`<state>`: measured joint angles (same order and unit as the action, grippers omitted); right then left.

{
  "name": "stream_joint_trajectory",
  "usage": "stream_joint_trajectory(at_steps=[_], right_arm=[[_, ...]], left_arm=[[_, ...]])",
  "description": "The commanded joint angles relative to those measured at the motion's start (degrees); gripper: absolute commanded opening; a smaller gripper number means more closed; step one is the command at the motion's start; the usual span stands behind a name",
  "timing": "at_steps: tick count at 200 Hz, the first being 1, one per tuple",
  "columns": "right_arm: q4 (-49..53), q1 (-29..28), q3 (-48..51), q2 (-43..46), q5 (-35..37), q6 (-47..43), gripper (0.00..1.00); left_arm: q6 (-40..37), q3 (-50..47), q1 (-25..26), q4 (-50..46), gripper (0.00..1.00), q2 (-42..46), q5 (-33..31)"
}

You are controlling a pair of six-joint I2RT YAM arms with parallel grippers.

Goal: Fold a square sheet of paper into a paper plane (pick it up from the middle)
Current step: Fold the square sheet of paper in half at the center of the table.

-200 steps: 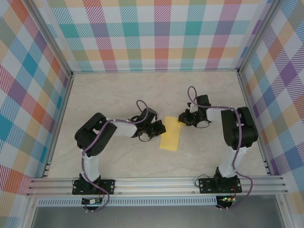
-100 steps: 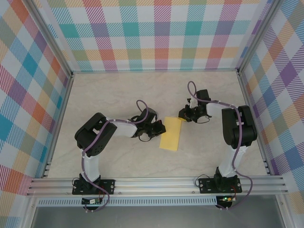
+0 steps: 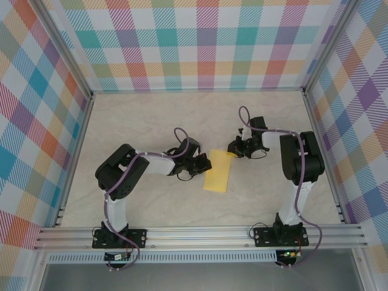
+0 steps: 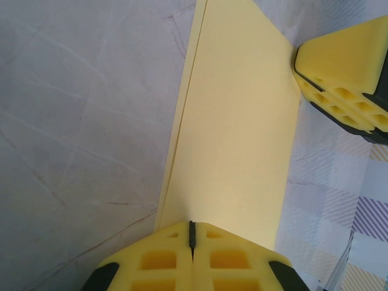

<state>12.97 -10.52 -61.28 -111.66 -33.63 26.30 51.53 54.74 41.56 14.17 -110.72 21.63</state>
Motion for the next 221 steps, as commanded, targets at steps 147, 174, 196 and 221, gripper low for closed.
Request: stream_joint_trajectory(at_steps=[147, 174, 196, 221], right_arm=[[-1.6, 0.5, 3.44, -1.12, 2.18, 1.12, 0.12], [0.3, 0.65, 3.0, 4.09, 1.37, 1.43, 0.13], [2.03, 0.68, 2.02, 8.71, -2.23, 0.25, 0.14], [1.02, 0.46, 5.67, 13.93, -4.94, 1.26, 0.15]], left_arm=[[-1.25, -2.63, 1.23, -5.88, 0.0, -0.77, -0.62], [-1.37, -2.53, 1.16, -6.18, 0.0, -0.47, -0.79], [-1.52, -2.28, 1.19, -6.42, 0.0, -0.64, -0.62], [-1.32, -2.82, 1.17, -5.97, 0.0, -0.24, -0.97]])
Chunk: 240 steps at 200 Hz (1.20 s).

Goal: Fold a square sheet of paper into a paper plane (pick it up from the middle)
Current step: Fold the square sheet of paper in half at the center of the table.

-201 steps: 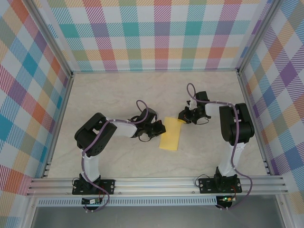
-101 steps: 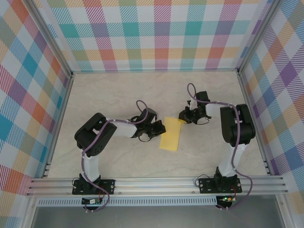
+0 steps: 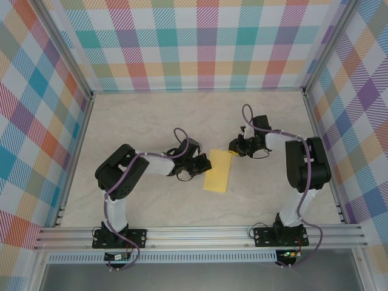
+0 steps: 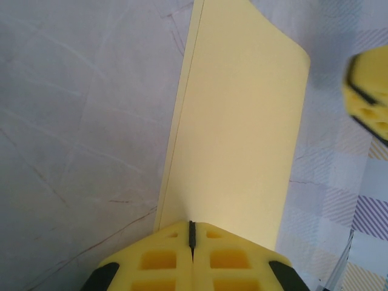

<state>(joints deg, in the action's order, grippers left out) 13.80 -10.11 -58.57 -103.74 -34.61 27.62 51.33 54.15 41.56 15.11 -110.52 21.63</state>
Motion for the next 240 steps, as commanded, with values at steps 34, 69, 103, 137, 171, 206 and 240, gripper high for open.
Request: stream_joint_trajectory(at_steps=[34, 69, 103, 137, 171, 206, 240], right_arm=[[-5.6, -2.4, 12.88, 11.79, -5.32, 4.73, 0.15], [-6.97, -9.56, 20.61, 18.43, -1.05, 7.58, 0.15], [-9.73, -13.17, 26.38, 21.39, -0.15, 9.91, 0.15], [-10.57, -15.61, 28.43, 18.84, -0.63, 9.6, 0.15], [-10.13, -16.44, 31.11, 17.97, 3.38, 10.28, 0.15], [-10.96, -16.84, 34.49, 16.04, 6.78, 10.39, 0.15], [-11.0, -17.31, 34.74, 22.12, 4.58, 10.74, 0.15]], left_arm=[[-0.97, -2.18, 1.18, -6.68, 0.0, -0.57, -0.89], [-0.97, -2.18, 1.15, -6.84, 0.0, -0.74, -0.89], [-1.06, -2.02, 1.2, -6.8, 0.0, -1.03, -0.71], [-1.06, -2.29, 1.17, -6.67, 0.0, -1.28, -0.53], [-1.14, -2.04, 1.21, -6.81, 0.0, -1.05, -0.51], [-1.15, -1.98, 1.2, -6.83, 0.0, -1.09, -0.45], [-1.37, -2.07, 1.18, -7.08, 0.0, -0.88, -0.36]])
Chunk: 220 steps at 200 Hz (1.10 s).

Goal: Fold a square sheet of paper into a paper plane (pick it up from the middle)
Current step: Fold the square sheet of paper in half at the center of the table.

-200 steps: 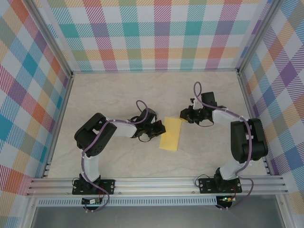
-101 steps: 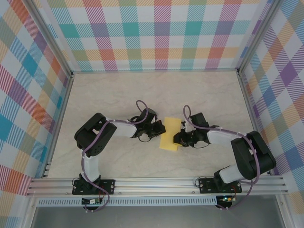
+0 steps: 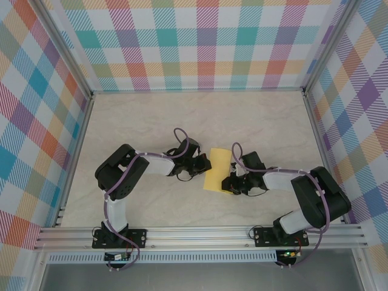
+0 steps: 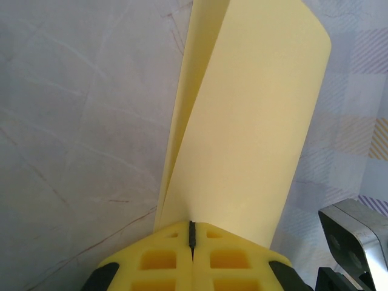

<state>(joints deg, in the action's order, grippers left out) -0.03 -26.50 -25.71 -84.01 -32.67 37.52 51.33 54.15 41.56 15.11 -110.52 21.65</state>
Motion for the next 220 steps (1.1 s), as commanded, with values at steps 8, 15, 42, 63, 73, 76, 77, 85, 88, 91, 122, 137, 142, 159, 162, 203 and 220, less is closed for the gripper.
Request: stream_joint_trajectory(at_steps=[8, 15, 42, 63, 73, 76, 77, 85, 88, 91, 122, 137, 142, 159, 162, 203, 220], right_arm=[[3.44, -0.92, 1.15, 4.69, 1.7, 0.63, 0.16], [4.53, -0.92, 0.22, 6.45, 1.56, 0.27, 0.16], [10.17, -0.92, -4.47, 8.67, 4.67, -2.0, 0.16], [11.88, -0.55, -8.68, 6.62, 6.65, -3.77, 0.16], [12.34, 0.27, -10.99, 4.96, 7.43, -3.81, 0.16], [12.42, 0.67, -11.76, 4.12, 7.42, -3.73, 0.16], [12.42, 0.84, -11.96, 4.12, 7.43, -3.7, 0.16], [12.1, 2.48, -13.89, 2.29, 6.91, -3.11, 0.16], [11.5, 3.17, -14.53, 1.2, 6.33, -2.99, 0.16], [10.69, 3.94, -14.98, 0.6, 5.49, -2.76, 0.16], [5.88, 8.06, -20.41, -8.49, -0.15, -2.74, 0.16], [5.22, 9.2, -22.37, -11.97, -1.76, -3.58, 0.15], [5.14, 9.48, -22.8, -12.68, -1.88, -3.9, 0.16], [6.05, 9.98, -23.27, -14.57, -1.65, -4.79, 0.16], [5.87, 9.98, -23.01, -14.69, -1.64, -4.96, 0.16], [3.39, 9.98, -16.61, -15.9, -0.37, -5.7, 0.16], [4.34, 10.11, -16.16, -16.23, 1.3, -6.72, 0.16]], left_arm=[[-1.32, -2.03, 1.19, -7.12, 0.0, -0.93, -0.38], [-1.37, -2.04, 1.21, -7.05, 0.0, -1.01, -0.38], [-1.4, -1.96, 1.17, -7.12, 0.0, -1.01, -0.38], [-1.58, -1.96, 1.16, -7.19, 0.0, -1.01, -0.13], [-1.58, -2.04, 1.18, -7.28, 0.0, -1.01, -0.18], [-1.66, -2.12, 1.14, -7.36, 0.0, -0.94, -0.2], [-1.67, -2.16, 1.19, -7.32, 0.0, -0.93, -0.2], [-1.61, -2.33, 1.17, -7.15, 0.0, -0.97, -0.28], [-1.54, -2.3, 1.15, -7.12, 0.0, -0.96, -0.22], [-1.54, -2.37, 1.12, -7.04, 0.0, -1.05, -0.21], [-1.46, -2.27, 1.2, -7.03, 0.0, -1.17, 0.06], [-1.4, -2.16, 1.22, -6.83, 0.0, -1.19, 0.19], [-1.41, -2.04, 1.19, -6.92, 0.0, -1.19, 0.23], [-1.32, -2.11, 1.17, -6.85, 0.0, -1.09, 0.15], [-1.32, -2.04, 1.16, -6.85, 0.0, -1.1, 0.15], [-1.32, -2.22, 1.19, -6.85, 0.0, -1.01, -0.03], [-1.34, -2.31, 1.2, -6.76, 0.0, -1.06, -0.03]])
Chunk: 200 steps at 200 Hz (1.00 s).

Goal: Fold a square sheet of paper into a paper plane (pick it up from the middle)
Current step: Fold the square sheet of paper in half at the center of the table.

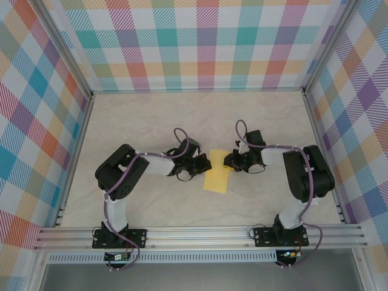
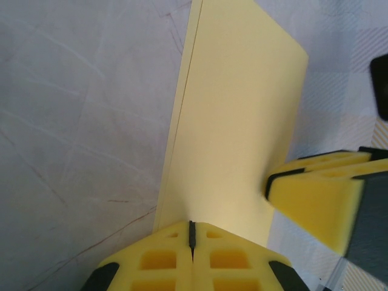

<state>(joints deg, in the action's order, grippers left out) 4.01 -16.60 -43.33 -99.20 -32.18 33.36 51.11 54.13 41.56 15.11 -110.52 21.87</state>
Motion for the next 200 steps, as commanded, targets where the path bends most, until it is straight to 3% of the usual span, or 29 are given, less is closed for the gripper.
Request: stream_joint_trajectory(at_steps=[1, 65, 143, 200], right_arm=[[0.47, 0.23, 1.43, -1.06, 0.81, -2.67, 0.16], [5.98, 2.71, -8.05, 1.59, -2.65, -3.83, 0.16], [6.22, 6.34, -15.9, -7.68, -5.14, -3.72, 0.16], [6.63, 6.36, -14.3, -12.28, -1.1, -3.91, 0.16]], left_arm=[[-1.11, -2.28, 1.13, -6.76, 0.0, -1.12, -0.25], [-1.37, -1.89, 1.17, -7.19, 0.0, -1.36, -0.15], [-1.46, -1.82, 1.17, -7.2, 0.0, -1.37, 0.19], [-1.63, -1.35, 1.22, -7.59, 0.0, -1.28, 0.2]])
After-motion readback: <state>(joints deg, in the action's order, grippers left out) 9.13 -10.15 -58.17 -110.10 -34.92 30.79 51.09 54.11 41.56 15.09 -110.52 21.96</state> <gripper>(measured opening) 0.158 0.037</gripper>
